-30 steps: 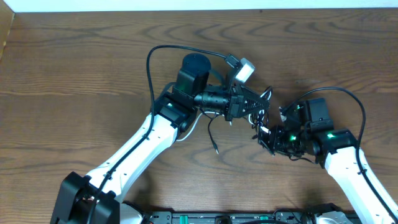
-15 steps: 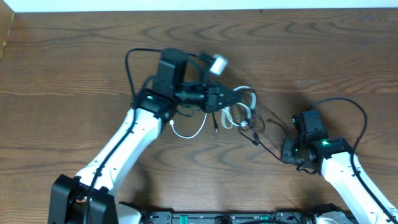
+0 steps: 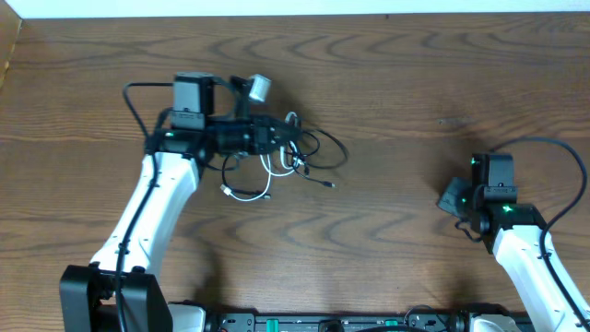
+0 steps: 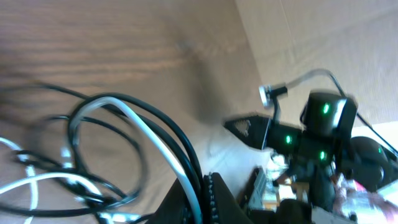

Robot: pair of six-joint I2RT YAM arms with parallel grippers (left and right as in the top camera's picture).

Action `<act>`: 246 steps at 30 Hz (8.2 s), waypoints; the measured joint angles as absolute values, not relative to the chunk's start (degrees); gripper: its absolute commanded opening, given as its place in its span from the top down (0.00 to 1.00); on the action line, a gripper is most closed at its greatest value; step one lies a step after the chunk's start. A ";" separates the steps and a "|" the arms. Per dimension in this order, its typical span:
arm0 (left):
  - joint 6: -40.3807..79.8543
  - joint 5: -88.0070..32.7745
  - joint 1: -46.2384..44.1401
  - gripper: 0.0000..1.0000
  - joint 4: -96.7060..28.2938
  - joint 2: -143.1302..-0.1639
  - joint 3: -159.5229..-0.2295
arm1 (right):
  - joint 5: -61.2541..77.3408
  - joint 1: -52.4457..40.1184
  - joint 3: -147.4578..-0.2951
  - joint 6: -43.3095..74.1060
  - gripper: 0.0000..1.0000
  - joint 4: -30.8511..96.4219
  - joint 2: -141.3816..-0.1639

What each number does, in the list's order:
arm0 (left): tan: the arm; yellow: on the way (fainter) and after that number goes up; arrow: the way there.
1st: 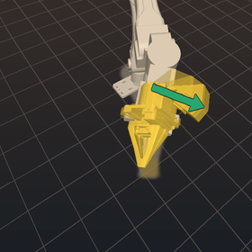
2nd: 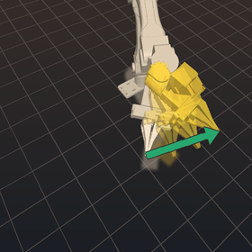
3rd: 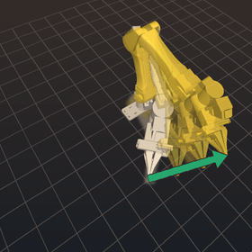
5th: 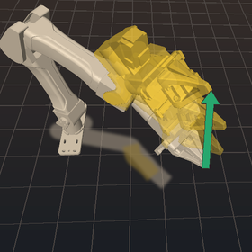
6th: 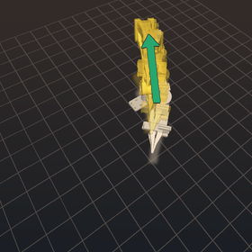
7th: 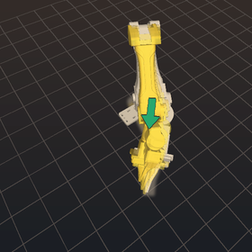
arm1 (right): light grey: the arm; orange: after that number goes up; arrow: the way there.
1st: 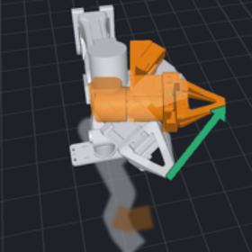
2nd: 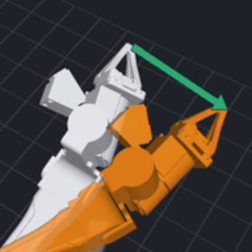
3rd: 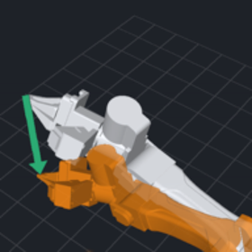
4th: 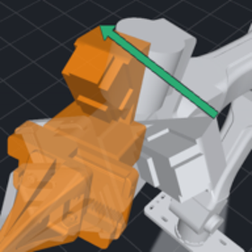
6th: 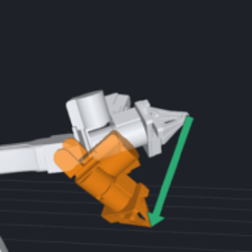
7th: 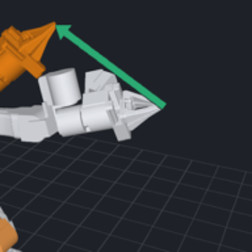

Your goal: Untangle cables

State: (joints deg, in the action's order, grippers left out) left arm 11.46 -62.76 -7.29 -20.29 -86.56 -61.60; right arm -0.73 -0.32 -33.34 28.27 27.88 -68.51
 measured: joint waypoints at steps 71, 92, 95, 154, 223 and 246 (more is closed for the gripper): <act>0.14 -52.95 -4.34 0.93 -33.10 -86.02 -61.65 | -24.38 6.13 -33.26 33.36 0.75 39.42 -68.51; 9.08 -42.06 0.82 0.92 -32.12 -85.69 -61.65 | 12.03 25.15 -33.08 25.45 0.55 22.52 -68.53; 5.28 -54.11 -4.29 0.93 -29.17 -85.69 -61.65 | 30.89 23.35 -33.10 18.76 0.51 16.40 -68.51; 1.61 -69.14 -25.56 0.93 -18.37 -84.12 -61.65 | 43.11 -6.35 -33.10 -3.88 0.99 19.44 -68.51; -4.97 -61.71 -19.16 0.93 -27.99 -75.96 -61.76 | 35.64 -10.87 -65.73 -7.68 0.32 53.19 -87.26; -5.21 -52.34 -19.25 0.93 -35.64 -75.96 -61.73 | -1.02 -13.96 -49.80 20.80 0.99 40.91 -88.03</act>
State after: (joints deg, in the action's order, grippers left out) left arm -5.21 -52.34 -19.25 -35.64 -75.96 -61.73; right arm -1.02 -13.96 -49.80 20.80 40.91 -88.03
